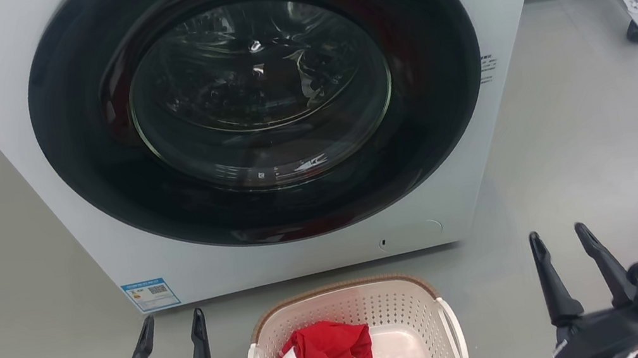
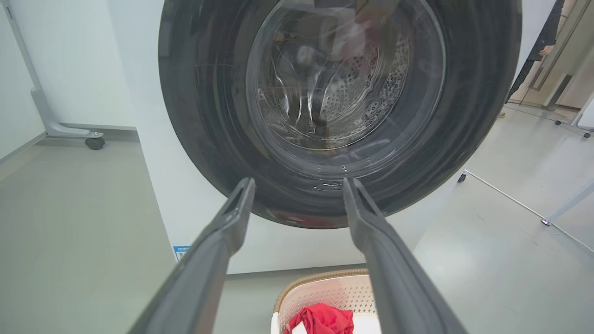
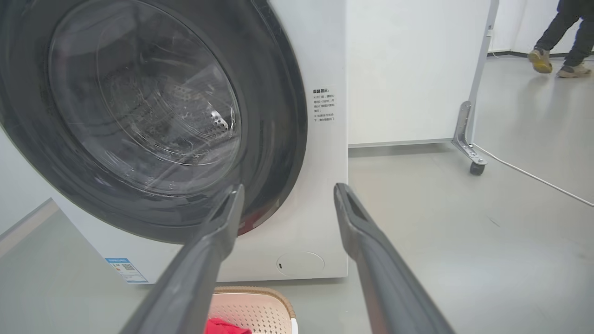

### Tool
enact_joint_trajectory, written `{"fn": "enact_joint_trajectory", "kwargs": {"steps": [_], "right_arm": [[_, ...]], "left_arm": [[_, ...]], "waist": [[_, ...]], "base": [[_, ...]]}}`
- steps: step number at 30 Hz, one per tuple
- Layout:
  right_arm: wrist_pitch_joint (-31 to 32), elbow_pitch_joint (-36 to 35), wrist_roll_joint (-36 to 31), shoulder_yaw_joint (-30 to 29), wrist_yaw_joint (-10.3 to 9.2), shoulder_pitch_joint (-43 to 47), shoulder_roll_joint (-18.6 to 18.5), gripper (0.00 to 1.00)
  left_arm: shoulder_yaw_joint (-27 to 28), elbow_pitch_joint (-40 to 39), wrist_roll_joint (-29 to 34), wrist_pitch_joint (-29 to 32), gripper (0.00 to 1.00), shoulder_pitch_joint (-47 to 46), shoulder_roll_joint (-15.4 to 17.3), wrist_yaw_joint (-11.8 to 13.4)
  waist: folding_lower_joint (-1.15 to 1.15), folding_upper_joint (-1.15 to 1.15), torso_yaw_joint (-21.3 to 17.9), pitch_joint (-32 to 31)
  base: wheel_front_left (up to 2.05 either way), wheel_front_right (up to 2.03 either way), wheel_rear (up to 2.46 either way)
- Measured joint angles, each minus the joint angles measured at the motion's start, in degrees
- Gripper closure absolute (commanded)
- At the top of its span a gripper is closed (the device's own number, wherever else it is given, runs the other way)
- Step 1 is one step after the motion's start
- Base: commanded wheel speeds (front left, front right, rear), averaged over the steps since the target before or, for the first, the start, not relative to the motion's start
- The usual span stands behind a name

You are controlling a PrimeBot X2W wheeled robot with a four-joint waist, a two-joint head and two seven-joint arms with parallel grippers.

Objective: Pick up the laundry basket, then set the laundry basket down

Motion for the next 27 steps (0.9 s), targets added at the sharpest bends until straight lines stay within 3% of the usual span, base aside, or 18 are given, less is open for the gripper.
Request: {"fn": "enact_joint_trajectory", "kwargs": {"steps": [10,27], "right_arm": [[-0.01,-4.93,-2.00,-2.31,-0.65,6.48,-0.08,0.00],[-0.01,-9.20,-3.79,-3.89,-0.88,10.52,0.31,0.00]], "left_arm": [[5.64,-5.68,6.04,0.00,0.00,8.28,-2.66,0.00],[8.12,-10.31,9.92,1.43,0.00,12.86,-5.37,0.00]], "waist": [[0.00,0.01,-0.41,-2.30],[0.00,0.01,-0.91,-3.79]], "base": [[0.00,0.00,0.00],[0.00,0.00,0.00]]}}
